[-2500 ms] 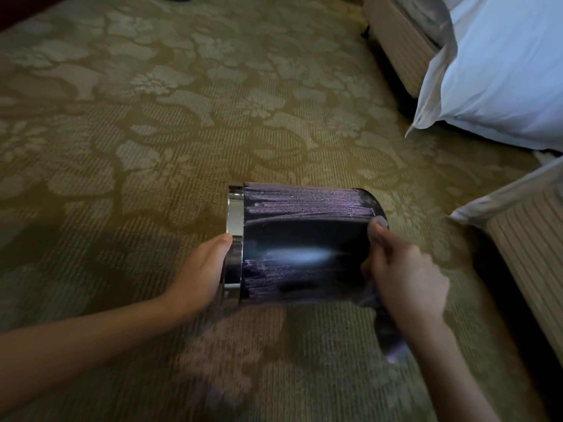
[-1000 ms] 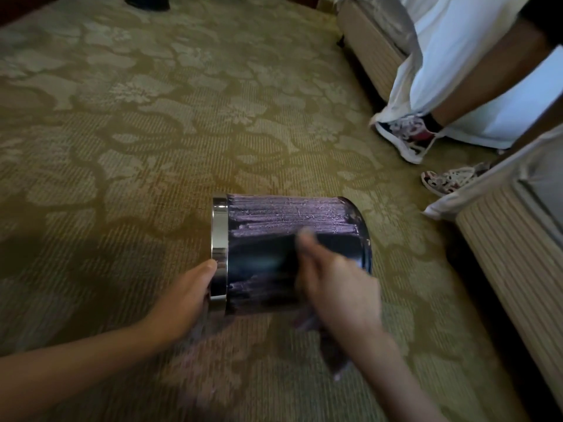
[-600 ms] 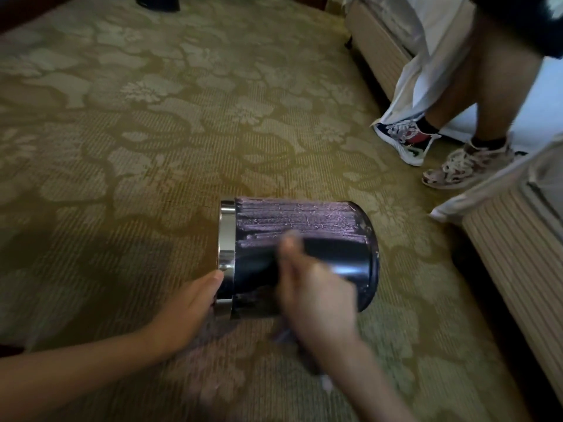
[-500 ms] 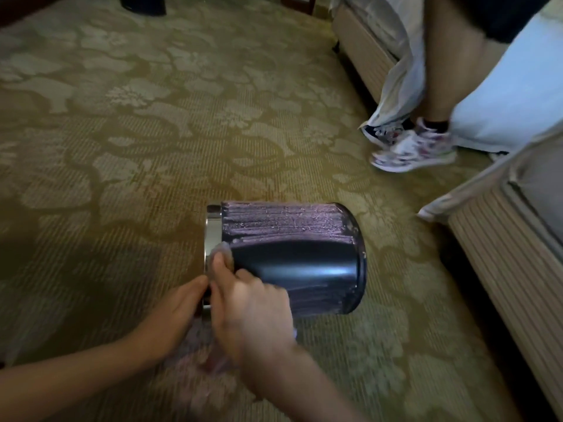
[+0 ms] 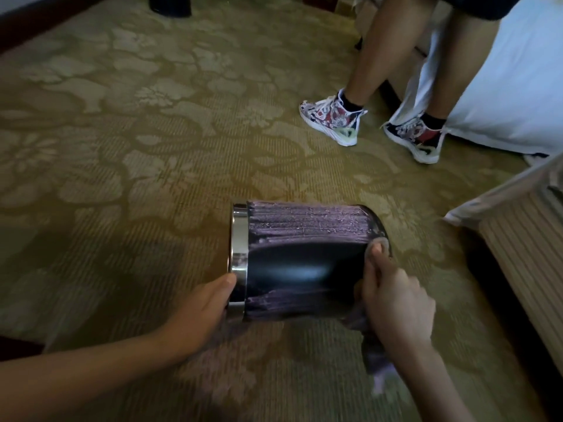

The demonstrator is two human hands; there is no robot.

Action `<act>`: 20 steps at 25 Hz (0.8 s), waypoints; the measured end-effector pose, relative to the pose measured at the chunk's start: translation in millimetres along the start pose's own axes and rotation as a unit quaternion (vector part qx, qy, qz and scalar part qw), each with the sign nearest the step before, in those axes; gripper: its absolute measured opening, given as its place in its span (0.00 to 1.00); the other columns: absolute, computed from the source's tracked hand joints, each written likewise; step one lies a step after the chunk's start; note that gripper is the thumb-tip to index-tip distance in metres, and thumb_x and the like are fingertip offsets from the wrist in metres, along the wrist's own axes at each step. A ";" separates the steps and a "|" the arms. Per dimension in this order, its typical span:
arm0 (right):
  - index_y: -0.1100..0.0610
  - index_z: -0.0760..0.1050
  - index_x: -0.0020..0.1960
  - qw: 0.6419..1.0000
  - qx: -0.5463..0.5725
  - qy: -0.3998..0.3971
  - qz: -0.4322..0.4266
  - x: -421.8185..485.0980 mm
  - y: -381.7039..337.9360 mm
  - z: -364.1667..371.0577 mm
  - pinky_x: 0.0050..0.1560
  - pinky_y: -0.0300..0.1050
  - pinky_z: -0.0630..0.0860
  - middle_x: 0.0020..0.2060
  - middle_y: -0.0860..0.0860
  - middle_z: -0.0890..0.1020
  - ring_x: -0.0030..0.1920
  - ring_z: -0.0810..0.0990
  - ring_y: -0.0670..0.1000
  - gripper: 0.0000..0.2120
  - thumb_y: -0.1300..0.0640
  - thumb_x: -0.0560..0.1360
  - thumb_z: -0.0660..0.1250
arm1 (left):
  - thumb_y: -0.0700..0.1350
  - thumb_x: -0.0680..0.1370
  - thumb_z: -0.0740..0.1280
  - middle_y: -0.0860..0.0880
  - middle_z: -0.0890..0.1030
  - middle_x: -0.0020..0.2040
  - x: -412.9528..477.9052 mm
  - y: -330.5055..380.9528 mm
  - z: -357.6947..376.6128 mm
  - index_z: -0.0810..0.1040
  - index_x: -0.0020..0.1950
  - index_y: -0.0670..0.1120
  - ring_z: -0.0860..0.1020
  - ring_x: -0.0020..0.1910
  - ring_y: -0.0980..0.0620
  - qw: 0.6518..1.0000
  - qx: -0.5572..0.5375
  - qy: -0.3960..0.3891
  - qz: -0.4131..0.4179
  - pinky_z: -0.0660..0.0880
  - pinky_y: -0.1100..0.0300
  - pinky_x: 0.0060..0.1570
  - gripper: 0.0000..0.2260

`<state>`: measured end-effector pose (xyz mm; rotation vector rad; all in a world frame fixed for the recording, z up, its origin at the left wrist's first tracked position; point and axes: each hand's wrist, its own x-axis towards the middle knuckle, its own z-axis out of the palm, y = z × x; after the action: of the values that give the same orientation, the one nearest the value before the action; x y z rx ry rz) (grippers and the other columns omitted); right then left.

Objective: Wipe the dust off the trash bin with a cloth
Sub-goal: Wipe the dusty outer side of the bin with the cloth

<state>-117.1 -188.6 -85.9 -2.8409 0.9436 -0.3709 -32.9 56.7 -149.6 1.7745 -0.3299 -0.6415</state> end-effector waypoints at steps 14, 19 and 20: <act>0.44 0.76 0.65 0.949 0.026 -0.057 -0.308 -53.9 -125.4 32.2 0.28 0.42 0.58 0.34 0.46 0.78 0.24 0.76 0.51 0.24 0.49 0.69 0.66 | 0.51 0.79 0.56 0.54 0.83 0.52 -5.5 -14.3 -18.4 0.78 0.58 0.48 0.81 0.52 0.56 0.991 0.055 -0.072 0.099 0.78 0.60 0.53 0.15; 0.42 0.71 0.65 0.970 0.142 -0.084 -0.179 -28.0 -91.8 -2.4 0.31 0.46 0.75 0.35 0.46 0.80 0.34 0.82 0.50 0.16 0.40 0.83 0.51 | 0.54 0.77 0.55 0.51 0.82 0.48 0.3 -13.3 -21.3 0.75 0.54 0.56 0.80 0.47 0.52 0.987 0.102 -0.090 0.083 0.77 0.46 0.52 0.12; 0.42 0.71 0.65 0.973 0.151 -0.078 -0.156 -24.8 -83.8 -6.9 0.31 0.46 0.74 0.35 0.46 0.80 0.36 0.82 0.49 0.17 0.38 0.83 0.50 | 0.52 0.77 0.55 0.51 0.82 0.47 1.4 -13.9 -22.1 0.75 0.51 0.59 0.80 0.45 0.52 0.986 0.110 -0.093 0.079 0.77 0.45 0.49 0.10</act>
<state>-90.3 -107.1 -67.6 -2.6812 0.3723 -0.2861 -20.5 77.6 -158.9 1.8778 -0.6858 -0.6793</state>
